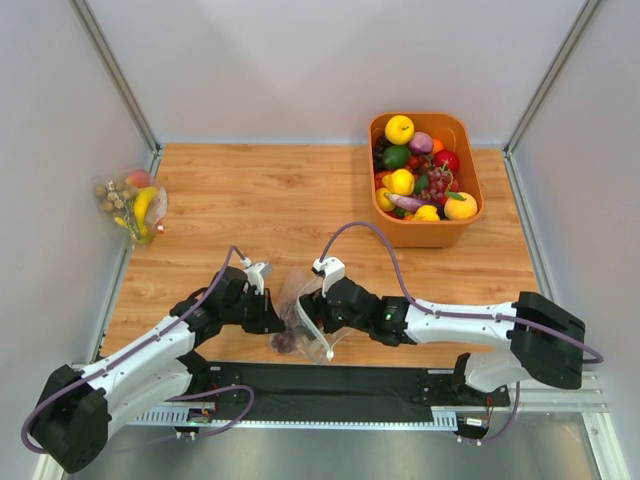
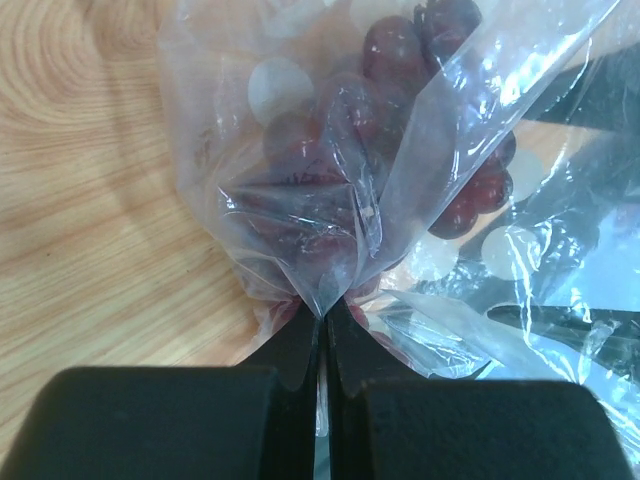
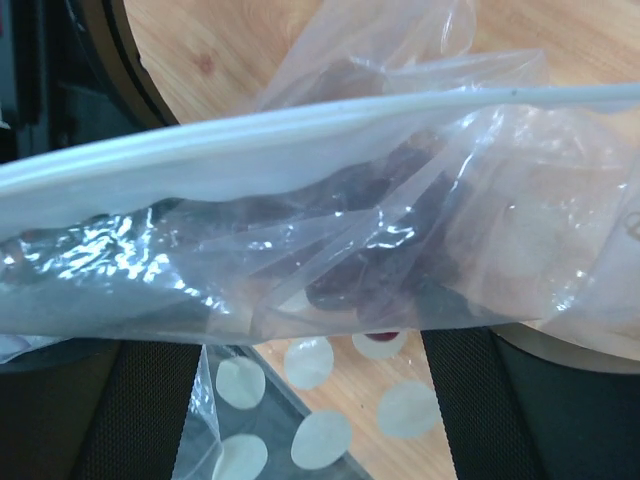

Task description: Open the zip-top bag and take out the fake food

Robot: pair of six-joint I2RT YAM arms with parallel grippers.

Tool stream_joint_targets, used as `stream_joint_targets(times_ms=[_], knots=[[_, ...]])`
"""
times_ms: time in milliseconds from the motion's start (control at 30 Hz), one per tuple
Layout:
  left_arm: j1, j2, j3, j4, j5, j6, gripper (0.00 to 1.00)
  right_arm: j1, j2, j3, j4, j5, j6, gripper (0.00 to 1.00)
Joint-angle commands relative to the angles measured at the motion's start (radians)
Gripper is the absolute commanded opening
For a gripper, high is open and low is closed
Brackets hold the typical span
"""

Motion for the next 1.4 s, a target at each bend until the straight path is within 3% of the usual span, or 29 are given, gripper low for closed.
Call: stream_joint_targets(times_ms=[0,700,800,833,900,1033,1167,1267,1300,1367], knots=[[-0.006,0.007,0.008,0.053,0.056,0.015,0.00,0.007,0.010,-0.016,0.134,0.060,-0.017,0.85],[-0.016,0.031,0.000,0.093,0.108,0.013,0.00,0.006,0.221,-0.028,0.355,0.178,-0.063,0.84],[-0.019,0.036,-0.002,0.093,0.111,0.013,0.00,0.006,0.247,-0.033,0.420,0.144,-0.091,0.69],[-0.019,0.036,-0.002,0.093,0.111,0.013,0.00,0.007,0.257,-0.036,0.432,0.138,-0.092,0.59],[-0.021,0.036,-0.001,0.093,0.110,0.013,0.00,0.007,0.261,-0.042,0.463,0.127,-0.105,0.51],[-0.021,0.034,0.002,0.090,0.104,0.015,0.00,0.007,0.255,-0.045,0.443,0.120,-0.112,0.27],[-0.021,0.031,0.012,0.063,0.075,0.016,0.00,0.010,0.228,-0.062,0.400,0.115,-0.112,0.22],[-0.021,0.020,0.020,0.038,0.047,0.015,0.00,0.019,0.194,-0.088,0.365,0.132,-0.111,0.13],[-0.021,0.008,0.018,0.034,0.042,0.013,0.00,0.026,0.173,-0.098,0.351,0.151,-0.108,0.00],[-0.021,-0.009,0.025,0.009,0.016,0.010,0.03,0.033,0.151,-0.109,0.314,0.170,-0.105,0.00]])
